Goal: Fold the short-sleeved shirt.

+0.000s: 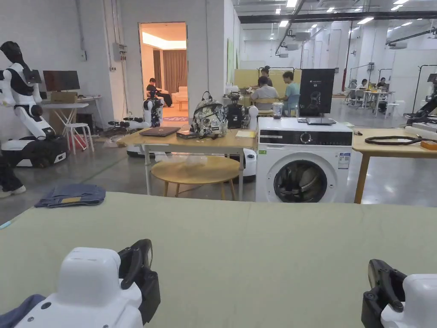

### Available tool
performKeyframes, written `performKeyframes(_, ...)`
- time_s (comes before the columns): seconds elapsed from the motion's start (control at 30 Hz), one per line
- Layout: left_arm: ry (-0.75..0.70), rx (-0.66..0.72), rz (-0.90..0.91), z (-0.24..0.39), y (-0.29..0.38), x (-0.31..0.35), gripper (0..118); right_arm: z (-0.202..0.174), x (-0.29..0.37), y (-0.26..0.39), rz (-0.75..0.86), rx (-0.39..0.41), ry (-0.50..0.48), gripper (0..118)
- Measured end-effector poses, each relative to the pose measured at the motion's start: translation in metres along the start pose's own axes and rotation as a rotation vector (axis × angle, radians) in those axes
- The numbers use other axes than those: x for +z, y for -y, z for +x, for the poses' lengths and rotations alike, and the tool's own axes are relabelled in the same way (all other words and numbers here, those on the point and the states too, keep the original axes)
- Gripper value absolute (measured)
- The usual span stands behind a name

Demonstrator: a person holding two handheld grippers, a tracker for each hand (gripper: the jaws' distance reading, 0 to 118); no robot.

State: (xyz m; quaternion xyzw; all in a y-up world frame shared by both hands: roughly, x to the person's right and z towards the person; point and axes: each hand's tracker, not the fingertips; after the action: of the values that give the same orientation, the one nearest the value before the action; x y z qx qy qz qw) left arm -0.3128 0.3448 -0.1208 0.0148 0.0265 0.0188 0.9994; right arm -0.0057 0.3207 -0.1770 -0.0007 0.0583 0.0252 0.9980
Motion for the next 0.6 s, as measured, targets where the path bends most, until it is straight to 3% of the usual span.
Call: performKeyframes(0.6,0.013,0.003,-0.001,-0.0032,0.0021,-0.0001,0,-0.003,-0.0025,0.0021,-0.004,-0.004,-0.006,0)
